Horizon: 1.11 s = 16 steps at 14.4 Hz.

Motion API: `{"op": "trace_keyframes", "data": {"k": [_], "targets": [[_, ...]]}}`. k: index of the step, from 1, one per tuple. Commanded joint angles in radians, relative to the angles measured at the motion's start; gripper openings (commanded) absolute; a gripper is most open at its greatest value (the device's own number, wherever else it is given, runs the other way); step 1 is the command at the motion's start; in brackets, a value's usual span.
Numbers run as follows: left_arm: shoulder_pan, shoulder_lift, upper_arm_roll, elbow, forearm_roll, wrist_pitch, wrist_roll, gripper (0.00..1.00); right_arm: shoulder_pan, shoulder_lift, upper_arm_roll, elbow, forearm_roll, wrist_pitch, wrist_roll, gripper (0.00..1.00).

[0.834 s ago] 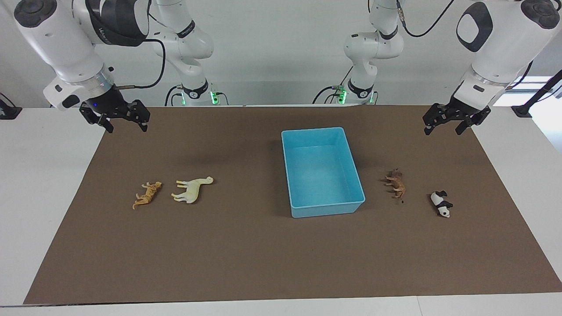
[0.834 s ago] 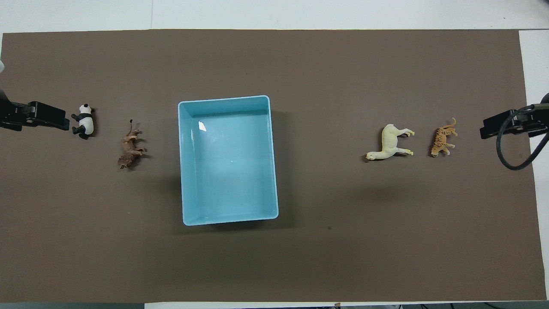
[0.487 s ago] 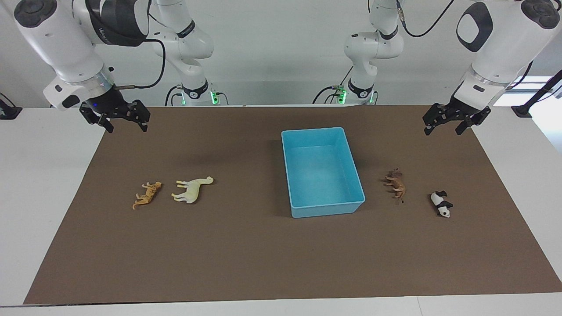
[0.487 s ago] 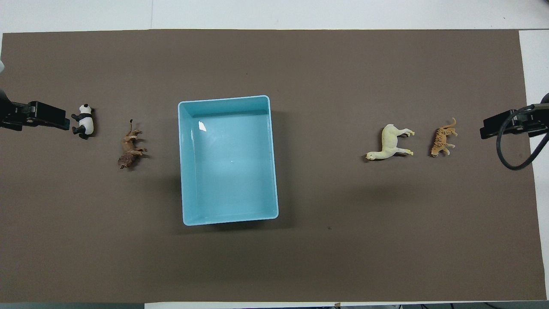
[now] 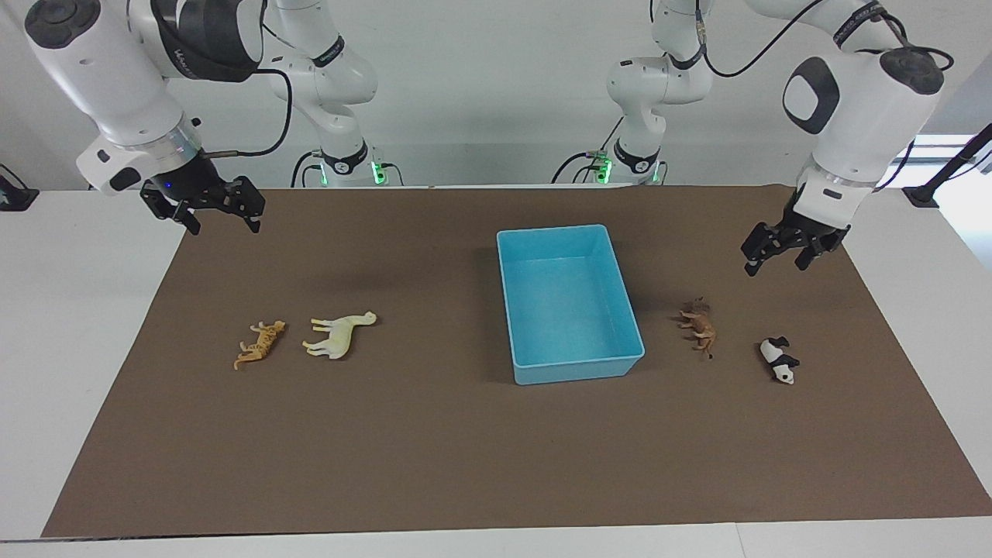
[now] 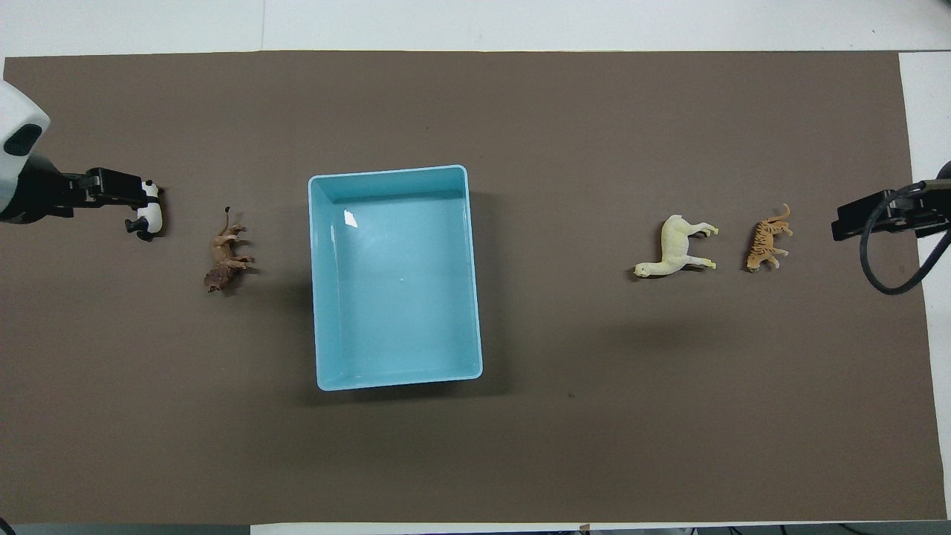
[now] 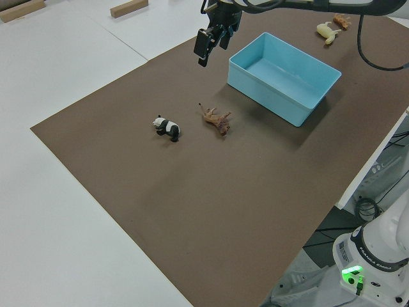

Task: Put all toys into storage box
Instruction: 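Reach the left gripper toward the brown horse toy, then grasp the brown horse toy with the left gripper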

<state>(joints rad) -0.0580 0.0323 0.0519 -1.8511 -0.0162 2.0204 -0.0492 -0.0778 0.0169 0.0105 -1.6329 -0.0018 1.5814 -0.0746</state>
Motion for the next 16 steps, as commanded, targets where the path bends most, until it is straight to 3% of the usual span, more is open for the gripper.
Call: {"op": "trace_keyframes", "data": {"k": [1, 10, 16], "targets": [[0.018, -0.020, 0.003, -0.176, -0.004, 0.205, 0.009, 0.98, -0.017, -0.018, 0.009, -0.016, -0.006, -0.003, -0.024, 1.00], [-0.025, 0.147, 0.000, -0.286, -0.005, 0.493, -0.164, 1.00, -0.017, -0.017, 0.009, -0.016, -0.006, -0.003, -0.024, 1.00], [-0.065, 0.225, 0.002, -0.299, -0.005, 0.547, -0.251, 1.00, -0.017, -0.017, 0.009, -0.016, -0.006, -0.003, -0.024, 1.00]]}}
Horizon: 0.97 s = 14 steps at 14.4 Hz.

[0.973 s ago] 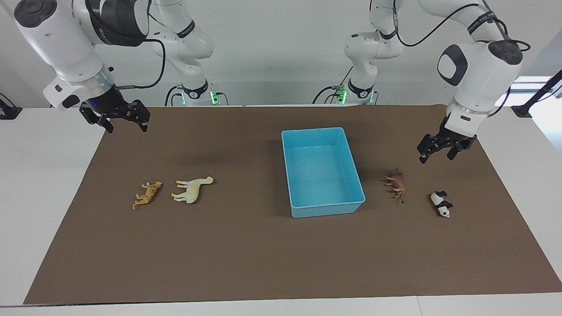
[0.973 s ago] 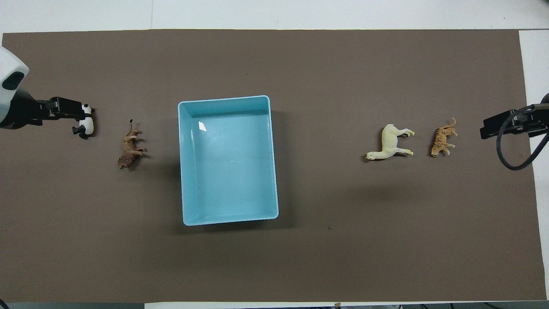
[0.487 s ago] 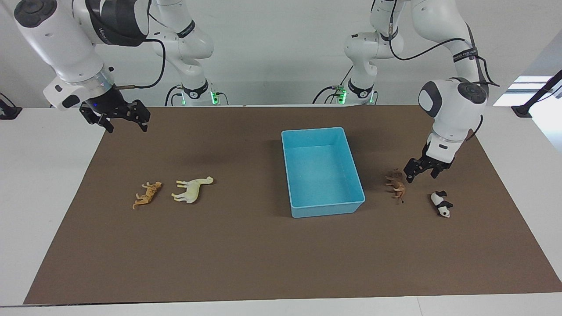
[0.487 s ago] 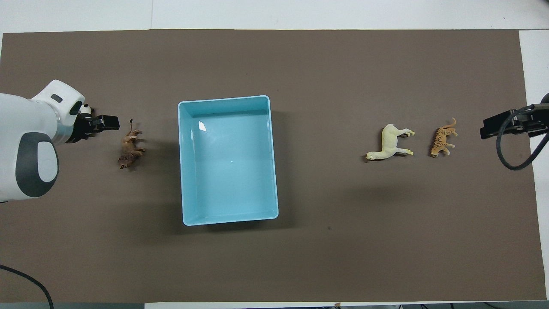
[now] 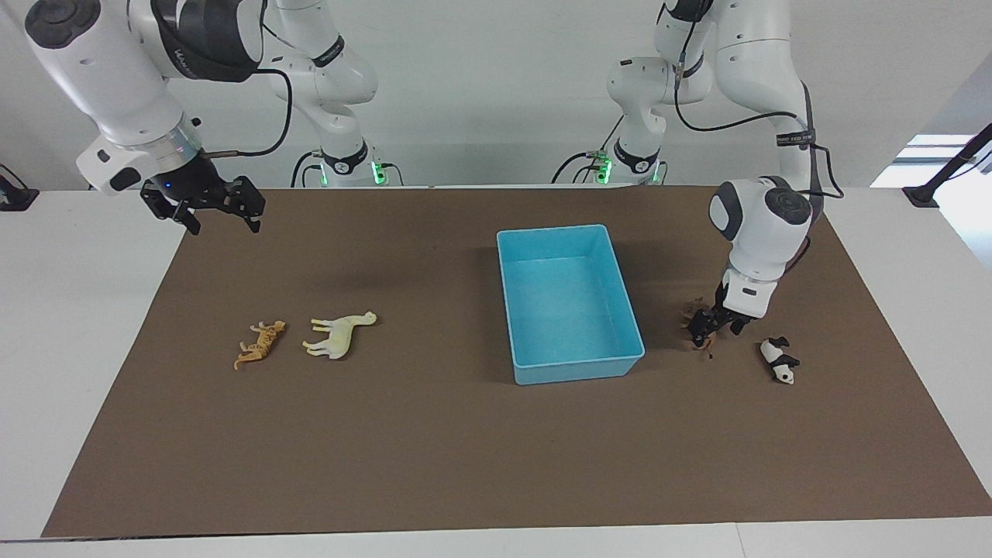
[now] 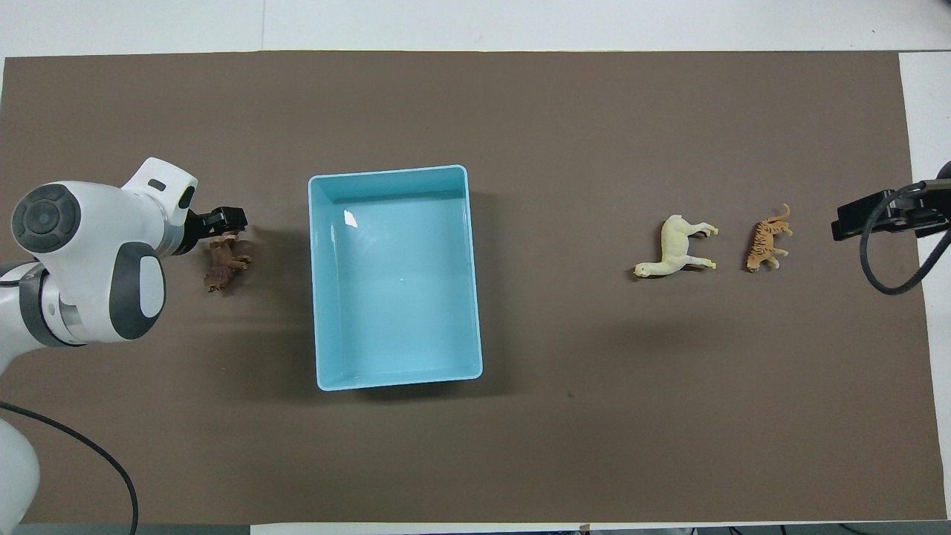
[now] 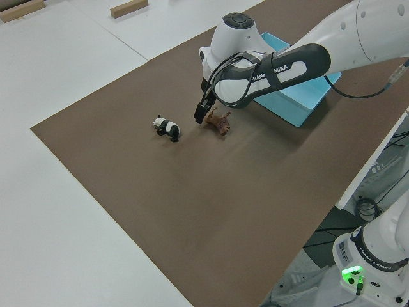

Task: Put all toys into storage box
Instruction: 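Grasp the brown horse toy with the left gripper, then carry the brown horse into the blue box and release it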

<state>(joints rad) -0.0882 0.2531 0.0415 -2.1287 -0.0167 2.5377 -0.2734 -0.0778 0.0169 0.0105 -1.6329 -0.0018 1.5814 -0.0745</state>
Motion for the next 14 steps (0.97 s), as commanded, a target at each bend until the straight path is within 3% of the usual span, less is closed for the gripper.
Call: {"op": "trace_keyframes", "data": {"k": [1, 2, 3, 5, 6, 9, 12, 14], "targets": [[-0.035, 0.006, 0.012, -0.027, -0.005, 0.029, -0.018, 1.00, -0.017, -0.018, 0.009, -0.016, -0.006, -0.003, -0.024, 1.00], [-0.032, 0.006, 0.012, -0.031, -0.005, 0.029, -0.013, 1.00, -0.017, -0.017, 0.009, -0.016, -0.006, -0.003, -0.024, 1.00], [-0.027, 0.006, 0.012, -0.031, -0.005, 0.026, -0.013, 0.82, -0.017, -0.017, 0.009, -0.016, -0.006, -0.003, -0.024, 1.00], [-0.025, 0.006, 0.012, -0.030, -0.005, 0.016, -0.020, 0.22, -0.017, -0.018, 0.009, -0.016, -0.006, -0.003, -0.024, 1.00], [-0.024, 0.006, 0.012, -0.027, -0.005, 0.012, -0.024, 0.05, -0.017, -0.017, 0.009, -0.016, -0.006, -0.003, -0.024, 1.00], [-0.022, 0.006, 0.012, 0.016, -0.011, -0.042, -0.033, 0.00, -0.017, -0.017, 0.009, -0.016, -0.006, -0.003, -0.024, 1.00], [-0.036, -0.003, 0.011, 0.192, -0.078, -0.273, -0.081, 0.00, -0.017, -0.017, 0.009, -0.016, -0.006, -0.003, -0.024, 1.00], [-0.074, -0.006, -0.011, 0.344, -0.097, -0.458, -0.224, 0.00, -0.023, -0.017, 0.009, -0.015, -0.004, 0.000, -0.030, 1.00]]}}
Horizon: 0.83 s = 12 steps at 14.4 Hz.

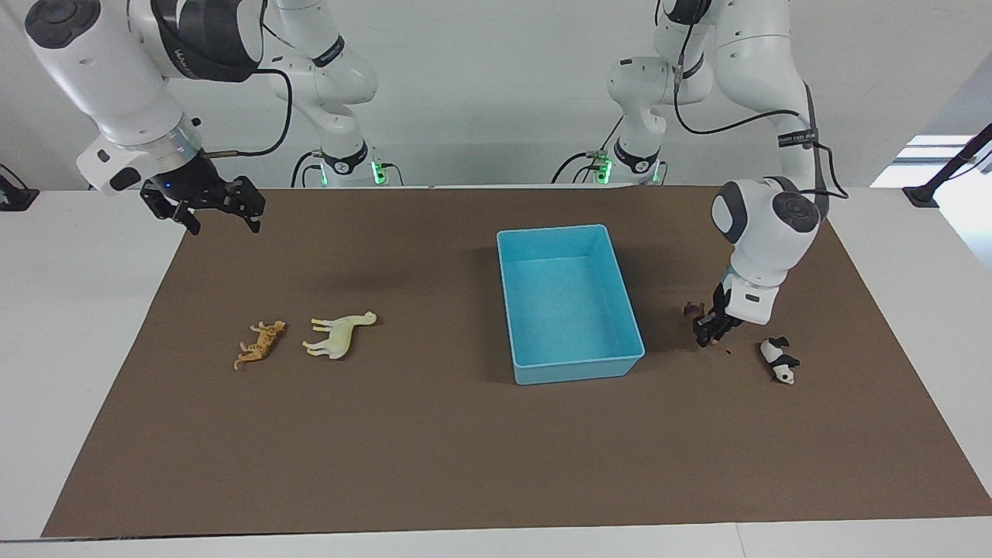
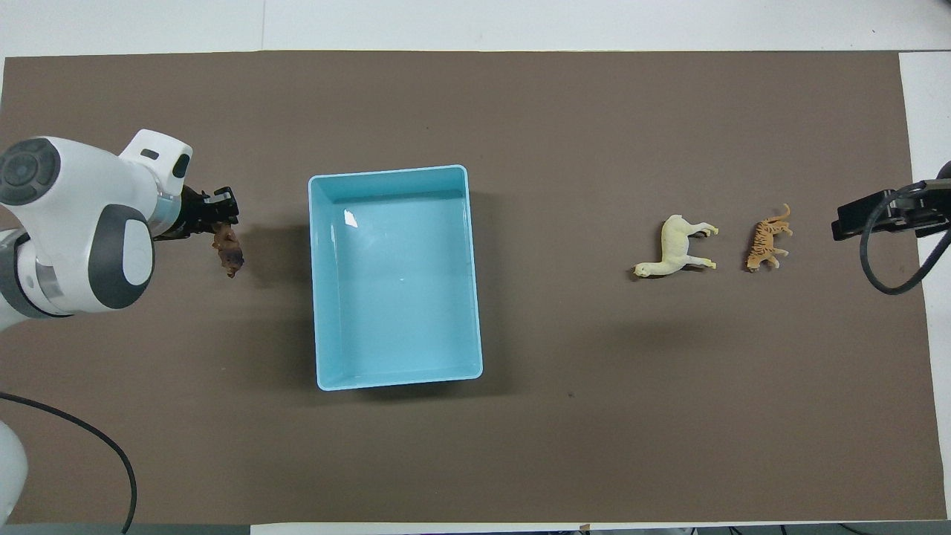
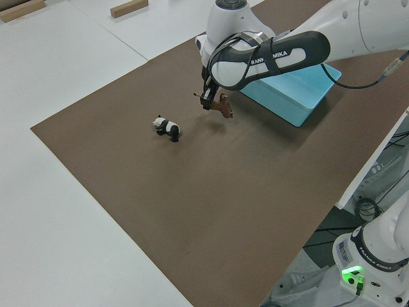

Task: Put all toys into storage box
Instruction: 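Carry the brown horse into the blue box and release it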

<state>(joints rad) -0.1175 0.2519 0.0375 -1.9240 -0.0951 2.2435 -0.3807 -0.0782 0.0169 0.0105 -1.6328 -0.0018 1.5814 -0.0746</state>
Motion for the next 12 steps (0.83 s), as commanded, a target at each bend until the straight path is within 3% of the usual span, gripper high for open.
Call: {"op": "trace_keyframes", "data": {"k": [1, 3, 5, 6, 7, 8, 12], "targets": [[-0.086, 0.000, -0.011, 0.213, -0.020, -0.227, -0.215, 0.00, -0.025, -0.017, 0.009, -0.015, -0.003, 0.003, -0.030, 1.00], [-0.193, 0.004, -0.011, 0.273, -0.046, -0.251, -0.424, 0.00, -0.026, -0.018, 0.009, -0.024, -0.003, 0.025, -0.030, 1.00], [-0.316, 0.003, -0.008, 0.246, -0.041, -0.193, -0.580, 0.00, -0.031, -0.026, 0.009, -0.071, -0.004, 0.118, -0.034, 1.00], [-0.350, -0.009, -0.008, 0.187, -0.038, -0.155, -0.595, 0.30, -0.044, -0.025, 0.009, -0.114, -0.003, 0.197, -0.045, 1.00], [-0.356, -0.026, -0.008, 0.160, -0.037, -0.147, -0.592, 0.92, -0.046, -0.014, 0.009, -0.149, -0.003, 0.250, -0.042, 1.00], [-0.352, -0.029, -0.007, 0.151, -0.035, -0.154, -0.587, 1.00, -0.051, 0.020, 0.009, -0.172, -0.001, 0.294, -0.036, 1.00], [-0.306, -0.039, 0.002, 0.177, 0.029, -0.189, -0.551, 1.00, -0.063, 0.156, 0.009, -0.177, 0.003, 0.397, 0.016, 1.00]]}}
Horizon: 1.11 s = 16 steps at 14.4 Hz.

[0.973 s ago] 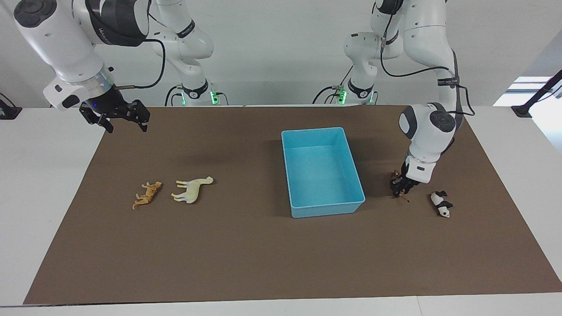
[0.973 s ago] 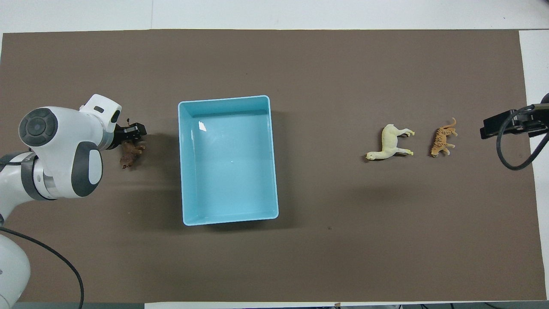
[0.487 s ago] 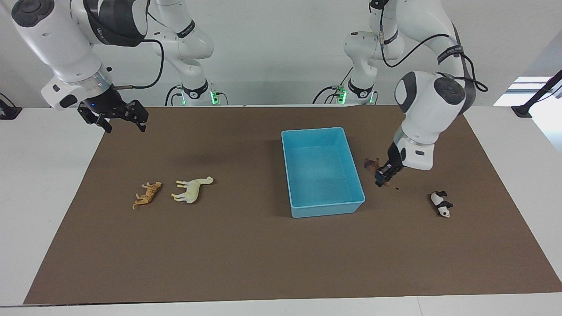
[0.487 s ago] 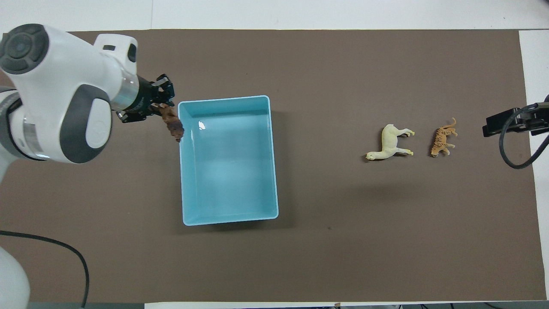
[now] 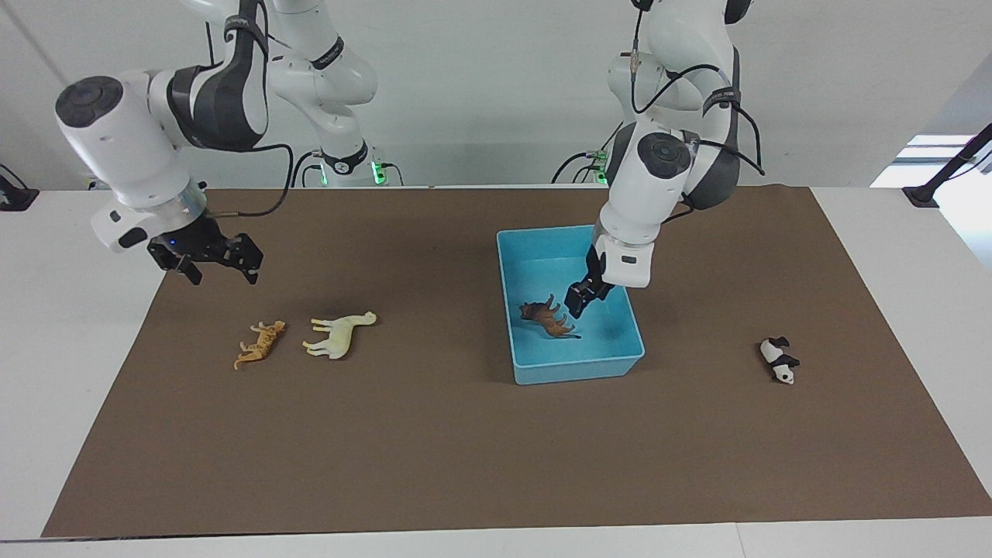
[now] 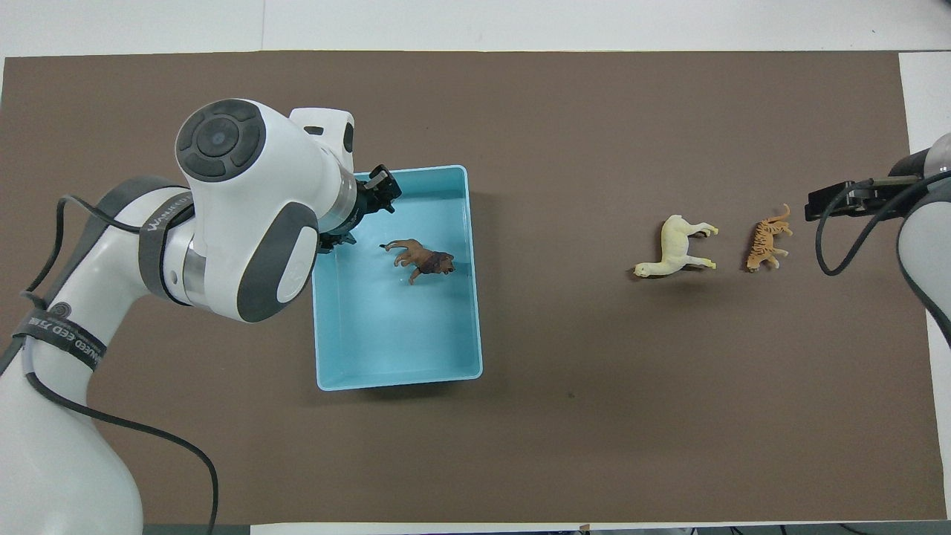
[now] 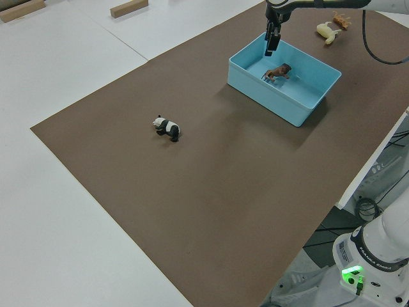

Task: Put all toys into storage box
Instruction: 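Carry the brown horse into the blue box and release it, then grasp the panda with the left gripper while the right gripper grasps the tiger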

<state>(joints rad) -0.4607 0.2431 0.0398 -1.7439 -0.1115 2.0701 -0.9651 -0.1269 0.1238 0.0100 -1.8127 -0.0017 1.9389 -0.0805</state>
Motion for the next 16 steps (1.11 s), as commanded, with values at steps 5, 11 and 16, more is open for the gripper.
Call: {"op": "trace_keyframes", "data": {"k": [5, 11, 16], "targets": [[0.322, -0.027, 0.000, -0.010, 0.084, -0.016, 0.720, 1.00, -0.003, 0.119, 0.008, -0.042, -0.001, 0.083, 0.204, 1.00], [0.511, 0.059, 0.000, -0.093, 0.104, 0.209, 1.051, 1.00, -0.016, 0.137, 0.008, -0.167, -0.007, 0.228, 0.361, 1.00], [0.570, 0.111, 0.000, -0.203, 0.101, 0.395, 1.185, 1.00, -0.052, 0.151, 0.008, -0.218, -0.007, 0.305, 0.324, 1.00]]}}
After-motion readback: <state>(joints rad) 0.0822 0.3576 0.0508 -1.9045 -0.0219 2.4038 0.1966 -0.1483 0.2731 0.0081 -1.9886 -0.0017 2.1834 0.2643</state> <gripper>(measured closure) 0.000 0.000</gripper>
